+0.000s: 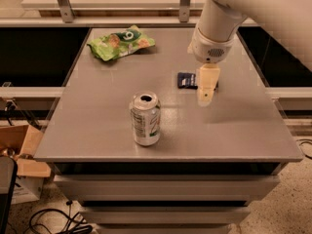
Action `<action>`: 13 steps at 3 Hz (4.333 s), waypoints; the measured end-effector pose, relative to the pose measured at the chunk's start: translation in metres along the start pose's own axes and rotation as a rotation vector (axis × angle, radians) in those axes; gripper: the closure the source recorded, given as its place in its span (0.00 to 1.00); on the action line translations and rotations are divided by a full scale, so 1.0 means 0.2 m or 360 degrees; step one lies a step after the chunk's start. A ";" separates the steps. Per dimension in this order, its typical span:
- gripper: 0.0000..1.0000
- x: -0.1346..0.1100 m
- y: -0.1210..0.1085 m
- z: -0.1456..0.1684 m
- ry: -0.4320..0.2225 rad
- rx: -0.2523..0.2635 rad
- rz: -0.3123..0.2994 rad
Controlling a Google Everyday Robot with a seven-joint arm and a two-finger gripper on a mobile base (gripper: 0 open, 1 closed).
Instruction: Move rxbar blueberry near 7up can
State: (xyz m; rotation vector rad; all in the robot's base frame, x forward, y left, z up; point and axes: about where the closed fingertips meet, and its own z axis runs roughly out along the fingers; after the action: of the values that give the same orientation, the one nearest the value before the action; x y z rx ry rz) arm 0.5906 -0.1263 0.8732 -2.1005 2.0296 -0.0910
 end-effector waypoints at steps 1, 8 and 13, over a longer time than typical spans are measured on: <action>0.00 -0.02 -0.05 0.10 0.0017 -0.0051 -0.0016; 1.00 -0.01 -0.11 0.05 0.0024 -0.0056 -0.0086; 1.00 -0.16 0.26 -0.25 -0.0089 -0.0115 -0.0314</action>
Offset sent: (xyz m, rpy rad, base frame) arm 0.0269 0.0094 -0.0457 -0.0462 0.0957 0.0232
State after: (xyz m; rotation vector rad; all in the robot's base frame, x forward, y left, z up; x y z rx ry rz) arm 0.5284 -0.1019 0.9153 -2.3159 1.8156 0.0098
